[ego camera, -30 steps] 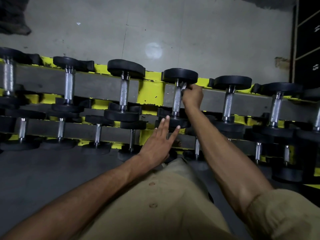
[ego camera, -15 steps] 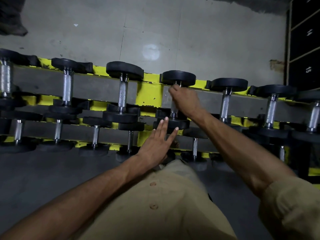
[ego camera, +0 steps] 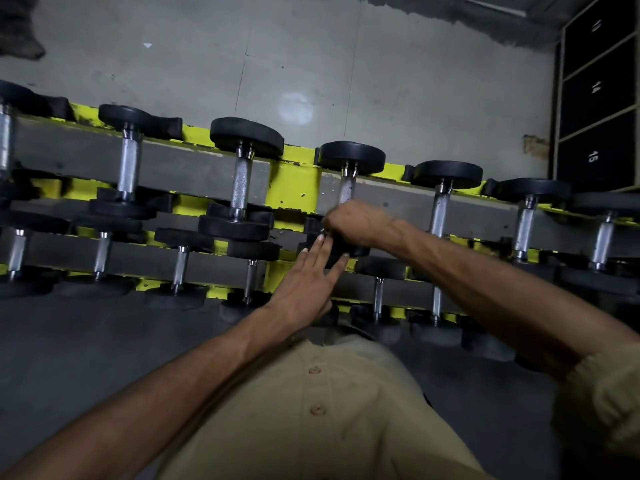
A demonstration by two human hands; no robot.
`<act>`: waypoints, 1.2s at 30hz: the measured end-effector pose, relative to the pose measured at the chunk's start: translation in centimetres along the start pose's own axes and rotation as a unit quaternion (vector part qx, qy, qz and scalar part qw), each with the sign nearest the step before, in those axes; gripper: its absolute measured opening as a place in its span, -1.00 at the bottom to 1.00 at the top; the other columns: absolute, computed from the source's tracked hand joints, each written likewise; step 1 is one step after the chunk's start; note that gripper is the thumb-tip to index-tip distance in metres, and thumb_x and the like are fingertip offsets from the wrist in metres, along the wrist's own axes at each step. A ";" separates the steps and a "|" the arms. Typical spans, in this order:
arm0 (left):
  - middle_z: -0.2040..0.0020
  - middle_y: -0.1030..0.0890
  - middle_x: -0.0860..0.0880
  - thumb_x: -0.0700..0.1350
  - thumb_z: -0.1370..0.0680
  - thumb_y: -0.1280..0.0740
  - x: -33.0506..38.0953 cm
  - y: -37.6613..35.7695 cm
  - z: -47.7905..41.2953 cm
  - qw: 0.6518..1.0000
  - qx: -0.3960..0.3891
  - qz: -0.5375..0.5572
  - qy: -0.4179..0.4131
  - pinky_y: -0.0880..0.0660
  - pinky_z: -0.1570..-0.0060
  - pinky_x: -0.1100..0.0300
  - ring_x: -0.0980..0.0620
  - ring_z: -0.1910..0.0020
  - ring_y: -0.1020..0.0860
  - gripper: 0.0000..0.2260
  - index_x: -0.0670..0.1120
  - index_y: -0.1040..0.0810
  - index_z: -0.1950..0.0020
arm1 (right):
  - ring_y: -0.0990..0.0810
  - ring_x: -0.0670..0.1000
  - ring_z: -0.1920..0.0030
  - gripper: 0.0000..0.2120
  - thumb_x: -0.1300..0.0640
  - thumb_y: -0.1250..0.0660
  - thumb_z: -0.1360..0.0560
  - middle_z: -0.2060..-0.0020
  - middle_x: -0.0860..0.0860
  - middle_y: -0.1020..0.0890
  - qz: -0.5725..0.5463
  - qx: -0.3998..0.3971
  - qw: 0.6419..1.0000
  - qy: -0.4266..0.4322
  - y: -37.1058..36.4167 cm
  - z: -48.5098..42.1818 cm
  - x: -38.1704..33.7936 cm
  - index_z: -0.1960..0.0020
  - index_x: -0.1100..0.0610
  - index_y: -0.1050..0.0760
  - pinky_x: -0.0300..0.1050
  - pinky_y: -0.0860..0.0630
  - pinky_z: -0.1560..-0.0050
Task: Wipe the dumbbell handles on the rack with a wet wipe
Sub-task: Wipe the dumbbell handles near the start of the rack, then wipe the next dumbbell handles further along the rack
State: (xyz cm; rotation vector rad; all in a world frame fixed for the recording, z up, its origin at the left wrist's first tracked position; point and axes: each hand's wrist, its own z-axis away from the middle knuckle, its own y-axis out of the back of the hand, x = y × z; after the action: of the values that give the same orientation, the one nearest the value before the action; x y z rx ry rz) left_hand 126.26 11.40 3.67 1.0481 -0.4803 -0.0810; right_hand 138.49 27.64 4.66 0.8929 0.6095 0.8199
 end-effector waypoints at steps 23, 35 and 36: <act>-0.66 -0.24 -0.16 0.00 -0.63 -0.39 18.7 1.6 -12.6 0.963 0.184 0.180 0.082 -0.29 -0.55 -0.05 -0.16 -0.59 -0.27 -0.38 -0.01 -0.27 -0.66 | -0.56 -0.02 0.32 -0.87 0.30 -0.47 -0.50 0.24 0.16 -0.59 -0.615 0.204 0.720 -0.250 -8.0 19.1 16.4 0.03 0.35 -0.57 -0.12 -0.50 0.40; -0.09 -0.73 -0.01 -0.10 -0.57 -0.48 20.0 4.1 -17.4 0.912 0.263 0.279 0.144 -0.60 -0.01 0.09 0.05 0.02 -0.67 -0.72 -0.02 -0.66 -0.29 | -0.71 0.07 0.24 -0.76 0.28 -0.45 -0.54 0.15 0.25 -0.68 -0.696 0.150 0.685 -0.155 -6.7 21.9 17.1 -0.16 0.32 -0.51 -0.08 -0.64 0.32; -0.02 -0.74 0.01 -0.10 -0.58 -0.48 19.7 4.2 -17.7 0.906 0.264 0.300 0.143 -0.62 0.01 0.08 0.07 0.06 -0.67 -0.79 -0.02 -0.69 -0.21 | -0.72 0.10 0.19 -0.75 0.26 -0.46 -0.54 0.12 0.26 -0.69 -0.699 0.149 0.682 -0.154 -6.7 22.1 17.4 -0.16 0.31 -0.51 -0.02 -0.68 0.24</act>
State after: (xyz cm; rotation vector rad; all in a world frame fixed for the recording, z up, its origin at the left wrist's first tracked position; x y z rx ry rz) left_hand 150.63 22.24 6.81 1.3673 -0.5510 0.7811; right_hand 167.14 29.99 7.73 0.5595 0.9024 -0.8469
